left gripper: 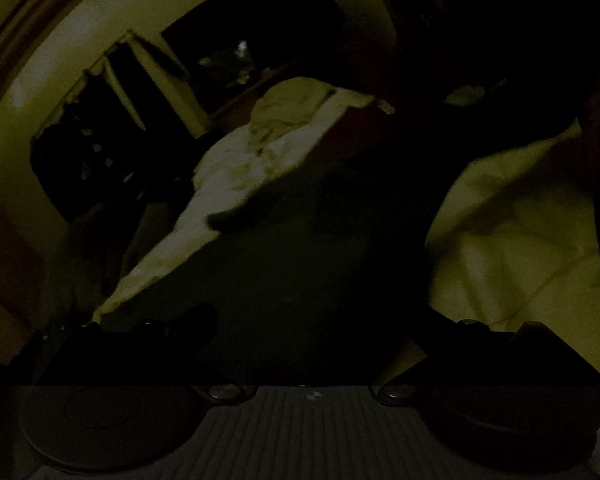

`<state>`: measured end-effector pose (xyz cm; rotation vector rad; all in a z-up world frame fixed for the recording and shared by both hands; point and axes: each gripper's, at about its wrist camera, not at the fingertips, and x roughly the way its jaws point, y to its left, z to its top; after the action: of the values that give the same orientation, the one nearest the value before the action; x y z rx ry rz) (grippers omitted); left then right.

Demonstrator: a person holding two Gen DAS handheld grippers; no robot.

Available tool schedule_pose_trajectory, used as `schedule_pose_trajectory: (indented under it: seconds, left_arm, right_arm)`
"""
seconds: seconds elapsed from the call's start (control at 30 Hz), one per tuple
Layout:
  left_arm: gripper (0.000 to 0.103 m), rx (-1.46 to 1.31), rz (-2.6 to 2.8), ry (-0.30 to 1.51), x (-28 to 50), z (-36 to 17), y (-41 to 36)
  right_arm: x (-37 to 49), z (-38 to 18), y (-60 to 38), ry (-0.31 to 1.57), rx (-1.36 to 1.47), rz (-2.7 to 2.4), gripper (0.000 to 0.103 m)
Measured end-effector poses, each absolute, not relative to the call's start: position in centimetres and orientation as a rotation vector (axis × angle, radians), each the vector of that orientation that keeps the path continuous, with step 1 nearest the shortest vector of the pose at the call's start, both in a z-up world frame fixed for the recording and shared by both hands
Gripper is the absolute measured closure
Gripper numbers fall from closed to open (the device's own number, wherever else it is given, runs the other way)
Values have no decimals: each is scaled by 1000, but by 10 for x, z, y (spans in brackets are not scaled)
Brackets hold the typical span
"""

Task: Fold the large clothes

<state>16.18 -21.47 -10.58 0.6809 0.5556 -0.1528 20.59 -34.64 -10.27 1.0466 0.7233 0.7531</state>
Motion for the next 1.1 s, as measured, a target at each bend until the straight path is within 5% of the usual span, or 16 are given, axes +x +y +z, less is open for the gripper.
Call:
schedule_pose_trajectory:
  seconds: [0.33,0.57,0.77,0.83,0.9,1.1]
  left_arm:
    - [0,734,-75,375,174,-110,-243]
    - [0,807,-58,437,211,-135,-256]
    - [20,588,-57,401,199,-121,-234]
    - [20,471,-62,383,188,-106,-218]
    - [20,369,-78,369,179,-93,-201]
    - [20,390,-97,348,169,-90,-194]
  right_arm:
    - [201,-90,-349,623,1088,875,93]
    - [196,-90,-350,634,1080,901,93]
    - [196,-93,-347,665,1057,921,90]
    - [196,-96,-354,646,1113,916,73]
    - [195,-98,-365,602,1158,860,14]
    - [205,-120,-379,645,1326,801,5]
